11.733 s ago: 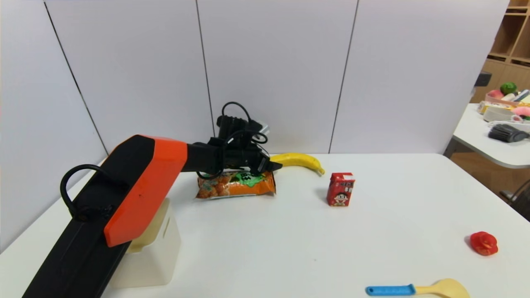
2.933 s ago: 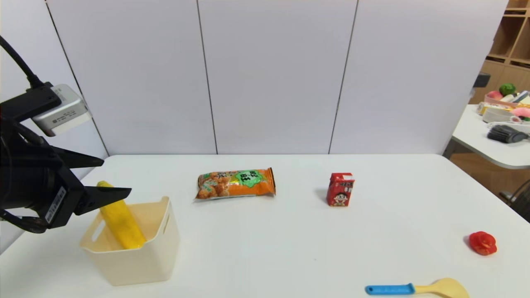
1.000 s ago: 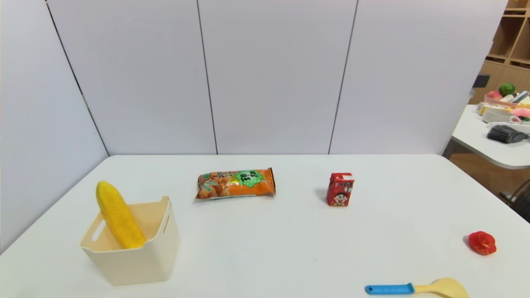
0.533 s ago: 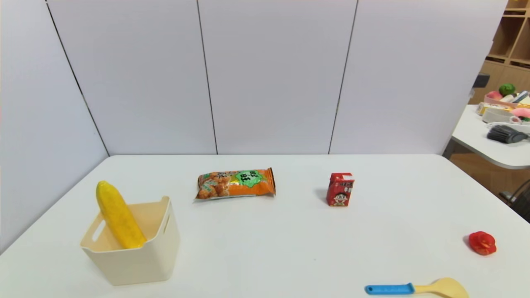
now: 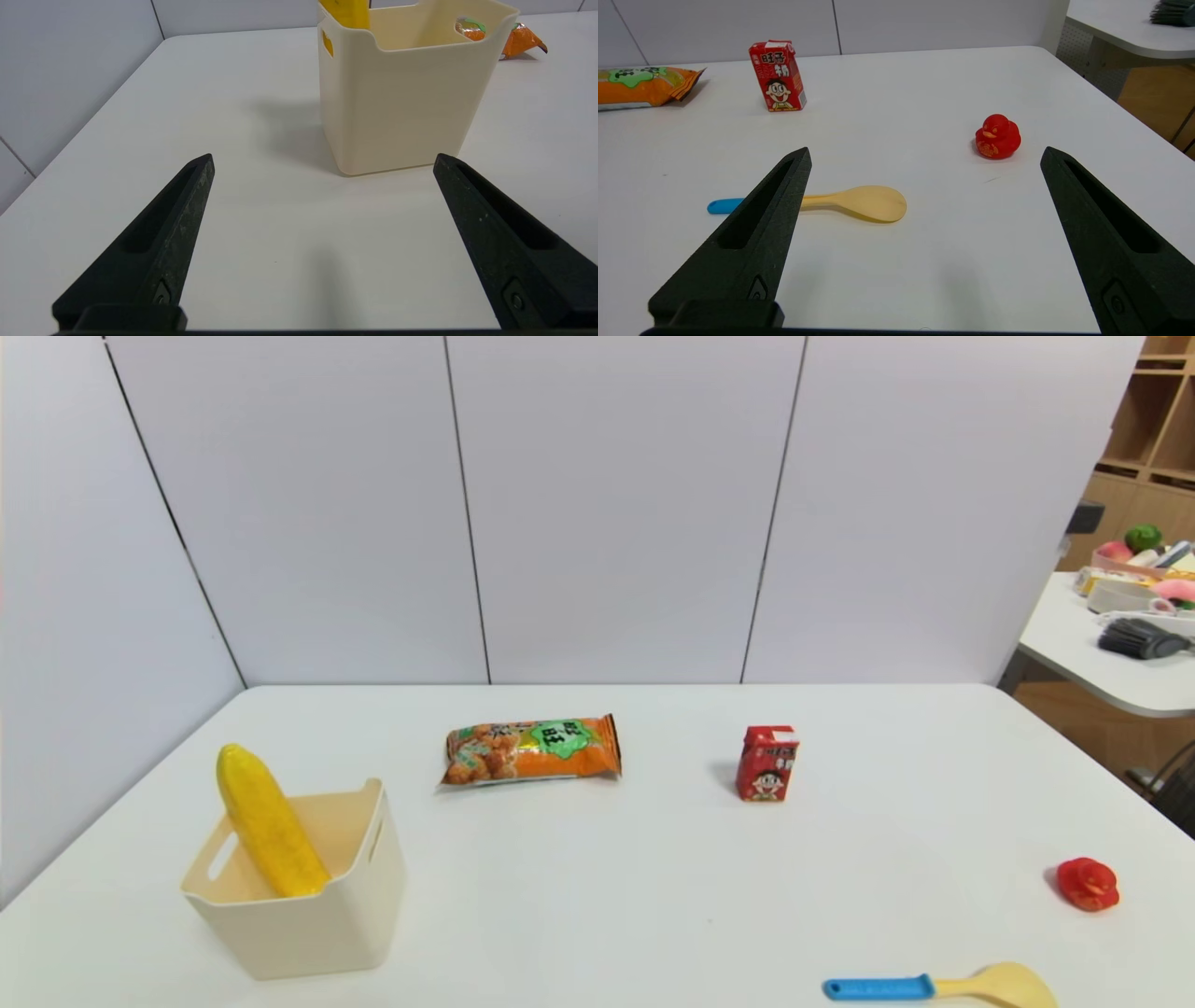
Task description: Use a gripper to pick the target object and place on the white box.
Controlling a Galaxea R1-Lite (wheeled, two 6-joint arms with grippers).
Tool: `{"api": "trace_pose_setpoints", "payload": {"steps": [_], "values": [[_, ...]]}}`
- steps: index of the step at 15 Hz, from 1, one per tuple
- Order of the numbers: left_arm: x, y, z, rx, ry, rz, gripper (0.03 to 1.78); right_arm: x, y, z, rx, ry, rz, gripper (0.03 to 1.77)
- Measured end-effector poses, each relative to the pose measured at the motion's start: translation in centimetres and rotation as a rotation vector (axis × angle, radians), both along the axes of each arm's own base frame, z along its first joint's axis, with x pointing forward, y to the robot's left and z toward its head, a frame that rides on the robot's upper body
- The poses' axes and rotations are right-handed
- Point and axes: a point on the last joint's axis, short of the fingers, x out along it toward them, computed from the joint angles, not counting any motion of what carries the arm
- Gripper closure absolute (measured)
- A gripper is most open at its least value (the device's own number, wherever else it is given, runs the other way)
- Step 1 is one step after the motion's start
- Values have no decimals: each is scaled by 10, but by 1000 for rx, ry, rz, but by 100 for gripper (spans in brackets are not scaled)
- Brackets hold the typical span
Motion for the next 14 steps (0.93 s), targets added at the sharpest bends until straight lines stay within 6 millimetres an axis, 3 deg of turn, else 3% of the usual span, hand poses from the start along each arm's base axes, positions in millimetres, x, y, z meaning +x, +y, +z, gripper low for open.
{"api": "trace_pose_setpoints", "payload": {"steps": [14], "values": [[0, 1, 0, -52, -4, 33, 12, 0, 0, 0, -42, 0, 5, 10]]}}
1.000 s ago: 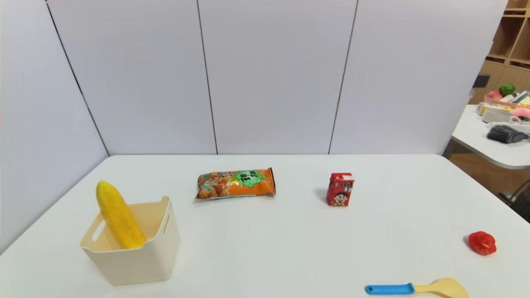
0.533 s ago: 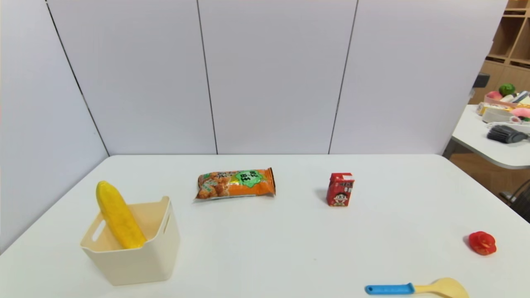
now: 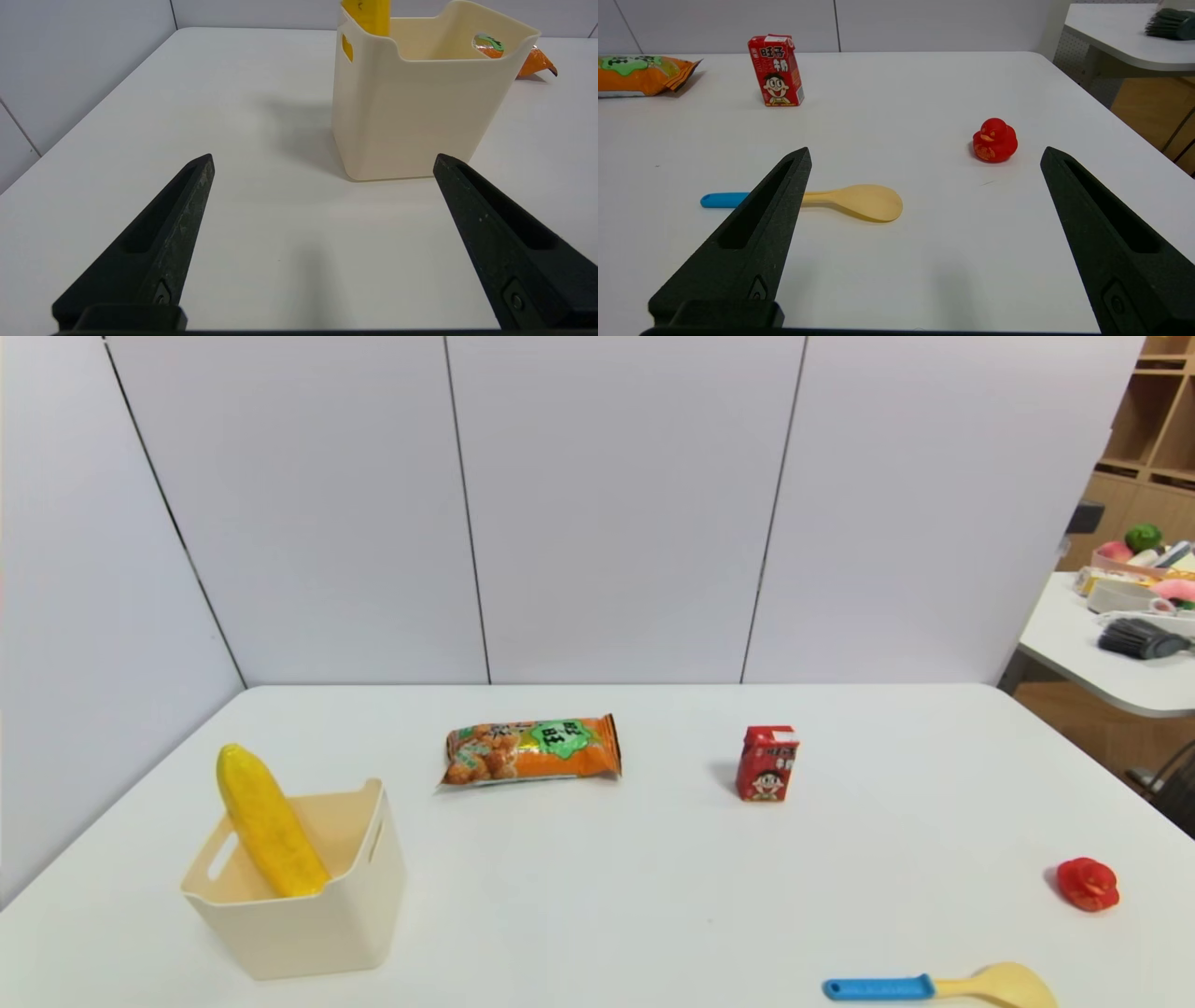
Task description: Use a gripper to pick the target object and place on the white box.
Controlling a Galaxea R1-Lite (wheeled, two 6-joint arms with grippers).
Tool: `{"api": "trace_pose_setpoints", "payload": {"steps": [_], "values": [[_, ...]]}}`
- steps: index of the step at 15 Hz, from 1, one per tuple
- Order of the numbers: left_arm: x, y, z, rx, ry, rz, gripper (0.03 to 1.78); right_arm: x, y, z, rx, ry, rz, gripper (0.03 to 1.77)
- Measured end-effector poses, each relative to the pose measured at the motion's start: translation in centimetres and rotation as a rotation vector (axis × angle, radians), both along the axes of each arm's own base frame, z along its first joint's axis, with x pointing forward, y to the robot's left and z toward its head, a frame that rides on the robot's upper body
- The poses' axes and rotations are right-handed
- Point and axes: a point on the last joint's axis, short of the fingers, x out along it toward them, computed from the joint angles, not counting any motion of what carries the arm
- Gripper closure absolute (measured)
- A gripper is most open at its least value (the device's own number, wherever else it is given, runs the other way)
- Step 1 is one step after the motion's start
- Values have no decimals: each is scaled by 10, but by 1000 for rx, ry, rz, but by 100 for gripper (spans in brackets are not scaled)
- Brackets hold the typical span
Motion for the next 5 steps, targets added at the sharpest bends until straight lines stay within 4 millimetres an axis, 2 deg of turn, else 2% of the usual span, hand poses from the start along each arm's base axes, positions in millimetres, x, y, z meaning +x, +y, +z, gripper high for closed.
{"api": "trace_pose_setpoints", "payload": {"steps": [5], "values": [[0, 0, 0, 0, 0, 0, 12, 0, 0, 0, 8, 1, 0, 10]]}}
